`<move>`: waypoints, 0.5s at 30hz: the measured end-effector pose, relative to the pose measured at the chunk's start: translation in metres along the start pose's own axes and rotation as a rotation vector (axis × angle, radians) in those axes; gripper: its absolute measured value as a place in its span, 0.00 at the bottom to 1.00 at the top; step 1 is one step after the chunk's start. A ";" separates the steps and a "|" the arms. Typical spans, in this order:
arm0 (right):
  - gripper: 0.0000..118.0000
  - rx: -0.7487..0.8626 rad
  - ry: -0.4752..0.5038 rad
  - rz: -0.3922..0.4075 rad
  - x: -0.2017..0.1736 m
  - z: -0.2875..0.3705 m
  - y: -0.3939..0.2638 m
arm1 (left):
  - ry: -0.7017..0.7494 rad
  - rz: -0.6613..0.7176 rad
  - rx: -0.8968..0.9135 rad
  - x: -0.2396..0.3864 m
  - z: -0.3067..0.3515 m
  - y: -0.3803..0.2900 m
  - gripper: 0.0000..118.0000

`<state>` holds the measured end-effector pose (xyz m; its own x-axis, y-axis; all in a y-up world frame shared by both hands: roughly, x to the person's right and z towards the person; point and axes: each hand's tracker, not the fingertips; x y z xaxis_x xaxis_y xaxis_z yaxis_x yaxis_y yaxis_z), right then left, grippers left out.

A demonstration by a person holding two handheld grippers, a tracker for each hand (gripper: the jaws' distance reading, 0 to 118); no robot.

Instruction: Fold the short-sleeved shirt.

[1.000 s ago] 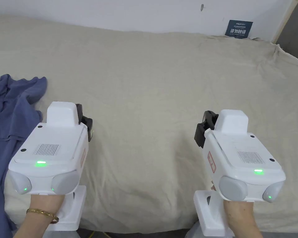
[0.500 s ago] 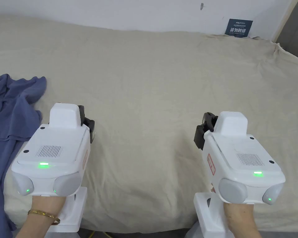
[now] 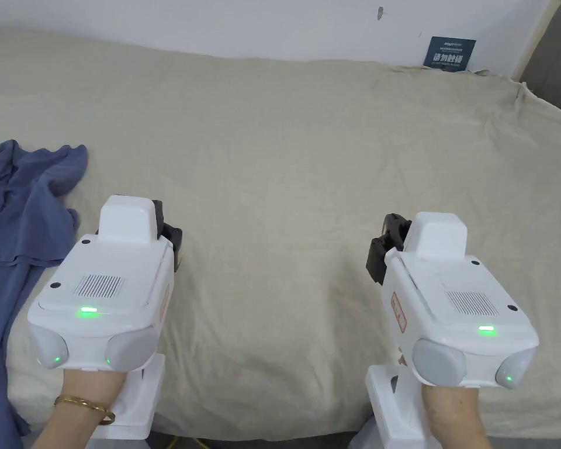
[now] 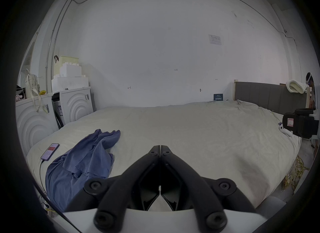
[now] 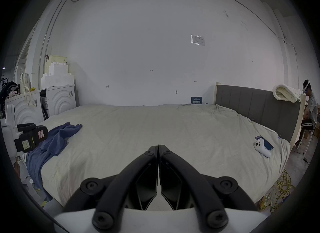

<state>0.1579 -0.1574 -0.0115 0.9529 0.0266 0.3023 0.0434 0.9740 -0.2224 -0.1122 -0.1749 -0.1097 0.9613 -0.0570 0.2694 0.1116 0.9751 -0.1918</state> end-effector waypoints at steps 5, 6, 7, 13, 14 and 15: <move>0.00 -0.002 -0.003 0.006 0.001 0.001 -0.001 | -0.001 0.000 0.001 0.000 0.000 0.000 0.00; 0.00 -0.003 -0.002 0.006 0.001 0.001 -0.001 | -0.001 -0.002 0.001 0.000 0.000 0.000 0.00; 0.00 -0.003 -0.003 0.007 0.001 0.001 -0.001 | 0.000 -0.004 0.001 0.001 0.000 0.000 0.00; 0.00 -0.001 0.005 0.010 -0.002 0.000 0.000 | 0.010 0.003 0.002 -0.003 0.001 0.000 0.00; 0.00 0.001 0.011 0.011 -0.004 0.000 0.001 | 0.014 0.005 0.003 -0.004 0.001 0.000 0.00; 0.00 0.001 0.017 0.014 -0.006 -0.001 0.001 | 0.019 0.005 0.004 -0.006 0.002 0.000 0.00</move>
<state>0.1524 -0.1563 -0.0147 0.9583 0.0364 0.2834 0.0296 0.9738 -0.2253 -0.1183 -0.1743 -0.1096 0.9664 -0.0558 0.2507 0.1055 0.9762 -0.1893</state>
